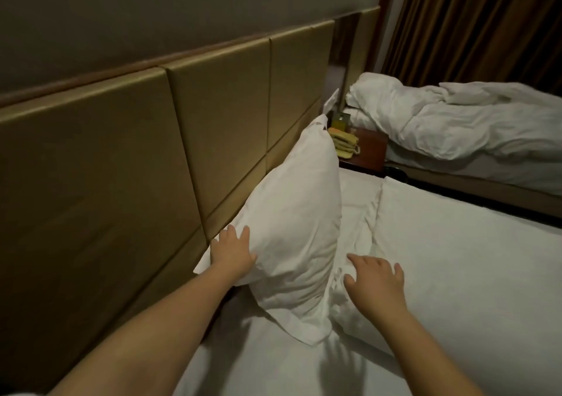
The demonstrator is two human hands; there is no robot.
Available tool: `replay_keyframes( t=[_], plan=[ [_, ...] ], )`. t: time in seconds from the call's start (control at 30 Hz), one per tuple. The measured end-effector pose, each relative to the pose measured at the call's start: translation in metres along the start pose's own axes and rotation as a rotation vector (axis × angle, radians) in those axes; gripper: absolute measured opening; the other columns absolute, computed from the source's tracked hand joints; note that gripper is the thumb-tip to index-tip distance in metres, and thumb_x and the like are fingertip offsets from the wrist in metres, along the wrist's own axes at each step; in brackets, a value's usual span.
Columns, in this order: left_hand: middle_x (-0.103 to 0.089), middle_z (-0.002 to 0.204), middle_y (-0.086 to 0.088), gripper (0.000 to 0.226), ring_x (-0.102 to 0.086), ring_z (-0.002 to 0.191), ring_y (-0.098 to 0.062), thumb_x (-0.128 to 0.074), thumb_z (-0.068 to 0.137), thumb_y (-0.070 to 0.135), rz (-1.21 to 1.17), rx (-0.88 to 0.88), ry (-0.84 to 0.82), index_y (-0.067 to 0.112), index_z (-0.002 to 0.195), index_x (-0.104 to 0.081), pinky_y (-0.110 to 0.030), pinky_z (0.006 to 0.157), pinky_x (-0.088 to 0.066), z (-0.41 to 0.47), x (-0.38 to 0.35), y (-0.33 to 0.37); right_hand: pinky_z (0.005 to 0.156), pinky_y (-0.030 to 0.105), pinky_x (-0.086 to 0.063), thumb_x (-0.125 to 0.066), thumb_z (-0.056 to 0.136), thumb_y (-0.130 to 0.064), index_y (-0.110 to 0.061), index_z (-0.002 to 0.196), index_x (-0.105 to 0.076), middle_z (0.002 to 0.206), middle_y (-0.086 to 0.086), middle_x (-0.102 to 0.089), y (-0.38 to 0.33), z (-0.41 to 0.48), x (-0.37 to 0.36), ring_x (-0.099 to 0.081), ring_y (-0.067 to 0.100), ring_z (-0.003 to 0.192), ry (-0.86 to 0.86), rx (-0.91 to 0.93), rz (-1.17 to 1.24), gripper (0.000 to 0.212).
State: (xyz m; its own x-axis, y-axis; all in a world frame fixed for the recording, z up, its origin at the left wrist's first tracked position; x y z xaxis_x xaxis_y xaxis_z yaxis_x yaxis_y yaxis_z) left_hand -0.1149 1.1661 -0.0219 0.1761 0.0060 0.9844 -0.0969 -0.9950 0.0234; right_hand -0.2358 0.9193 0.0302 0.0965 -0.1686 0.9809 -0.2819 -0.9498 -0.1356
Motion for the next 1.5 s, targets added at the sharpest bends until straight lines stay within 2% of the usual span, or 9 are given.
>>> replay_keyframes(
  t=[0.23, 0.37, 0.43, 0.67, 0.87, 1.07, 1.3, 1.43, 1.5],
  plan=[
    [-0.044, 0.133, -0.013, 0.101, -0.051, 0.114, -0.033, -0.056, 0.078, 0.064, -0.418, 0.112, -0.238, 0.019, 0.15, -0.002, -0.037, 0.087, -0.047, 0.07, -0.023, -0.004, 0.115, 0.048, -0.008, -0.037, 0.097, -0.038, -0.03, 0.149, -0.024, 0.148, -0.004, -0.037, -0.058, 0.043, -0.006, -0.029, 0.021, 0.137, -0.025, 0.036, -0.036, 0.054],
    [-0.053, 0.129, -0.016, 0.056, -0.055, 0.113, -0.033, -0.056, 0.088, 0.033, -0.535, 0.086, -0.272, 0.007, 0.136, -0.042, -0.036, 0.091, -0.048, 0.07, -0.012, 0.025, 0.115, 0.048, -0.016, -0.038, 0.097, -0.044, -0.029, 0.149, -0.024, 0.149, -0.001, -0.036, -0.072, 0.059, -0.013, -0.033, 0.024, 0.136, -0.066, 0.011, 0.062, 0.056],
    [-0.058, 0.126, -0.014, 0.038, -0.056, 0.112, -0.031, -0.049, 0.093, 0.027, -0.641, -0.068, -0.194, 0.013, 0.128, -0.052, -0.032, 0.09, -0.046, 0.052, 0.014, 0.065, 0.112, 0.04, -0.027, -0.039, 0.097, -0.052, -0.026, 0.151, -0.022, 0.152, 0.002, -0.035, -0.075, 0.061, -0.012, -0.036, 0.026, 0.136, -0.123, -0.067, 0.39, 0.063],
    [-0.068, 0.108, -0.008, 0.031, -0.063, 0.1, -0.026, -0.05, 0.091, 0.015, -0.546, -0.442, -0.004, 0.015, 0.12, -0.062, -0.03, 0.074, -0.045, -0.05, 0.077, 0.175, 0.098, 0.048, -0.042, -0.055, 0.086, -0.058, -0.018, 0.151, -0.016, 0.146, 0.012, -0.038, -0.017, 0.047, 0.029, -0.045, 0.035, 0.126, -0.16, -0.449, 1.033, 0.086],
    [-0.063, 0.111, -0.006, 0.027, -0.06, 0.102, -0.025, -0.049, 0.091, 0.022, -0.441, -0.437, -0.009, 0.013, 0.116, -0.054, -0.032, 0.081, -0.047, -0.149, 0.063, 0.197, 0.061, 0.028, -0.045, -0.06, 0.088, -0.029, -0.006, 0.095, -0.059, 0.09, 0.008, -0.059, 0.023, -0.022, 0.023, -0.055, 0.019, 0.076, -0.414, -0.497, 0.93, 0.025],
    [-0.066, 0.103, -0.012, 0.015, -0.06, 0.099, -0.029, -0.051, 0.088, 0.023, -0.471, -0.453, -0.026, 0.011, 0.094, -0.057, -0.029, 0.069, -0.036, -0.269, 0.051, 0.226, 0.055, 0.026, -0.036, -0.051, 0.086, -0.004, -0.013, 0.063, -0.042, 0.068, 0.005, -0.049, 0.063, -0.112, 0.039, -0.052, 0.026, 0.077, -0.109, -0.117, 0.486, 0.026],
    [-0.059, 0.105, -0.003, 0.027, -0.055, 0.101, -0.023, -0.057, 0.088, 0.043, -0.482, -0.695, 0.01, 0.02, 0.102, -0.053, -0.03, 0.071, -0.036, -0.373, 0.057, 0.303, 0.063, 0.026, -0.035, -0.053, 0.082, -0.011, -0.015, 0.067, -0.061, 0.077, 0.007, -0.064, 0.174, -0.227, 0.081, -0.059, 0.028, 0.081, 0.146, -0.097, 0.444, 0.017],
    [-0.031, 0.142, 0.001, 0.078, -0.033, 0.128, -0.023, -0.063, 0.079, 0.058, -0.184, -0.713, 0.342, 0.035, 0.142, -0.024, -0.037, 0.105, -0.032, -0.375, 0.064, 0.33, 0.069, 0.029, -0.04, -0.051, 0.087, -0.013, -0.014, 0.089, -0.073, 0.096, 0.009, -0.07, 0.232, -0.265, 0.112, -0.06, 0.03, 0.091, 0.321, -0.084, 0.443, 0.022],
    [-0.02, 0.151, -0.001, 0.099, -0.024, 0.136, -0.025, -0.068, 0.07, 0.063, -0.113, -0.658, 0.314, 0.037, 0.147, -0.01, -0.043, 0.111, -0.025, -0.359, 0.061, 0.34, 0.071, 0.031, -0.041, -0.049, 0.087, -0.01, -0.014, 0.092, -0.073, 0.1, 0.009, -0.07, 0.261, -0.278, 0.124, -0.059, 0.031, 0.094, 0.393, -0.094, 0.426, 0.024]
  ],
)
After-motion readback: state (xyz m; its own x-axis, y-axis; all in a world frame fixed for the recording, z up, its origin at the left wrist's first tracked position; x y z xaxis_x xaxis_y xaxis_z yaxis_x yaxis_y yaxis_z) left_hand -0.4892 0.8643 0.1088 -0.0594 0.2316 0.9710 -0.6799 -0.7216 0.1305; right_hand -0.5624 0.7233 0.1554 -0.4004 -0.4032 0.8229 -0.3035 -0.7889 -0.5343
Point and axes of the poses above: each hand's wrist, its own z-axis towards the middle knuckle, its own x-axis out of the back of the hand, y = z × x, the point moved 6 cm from there along z, towards the middle knuckle
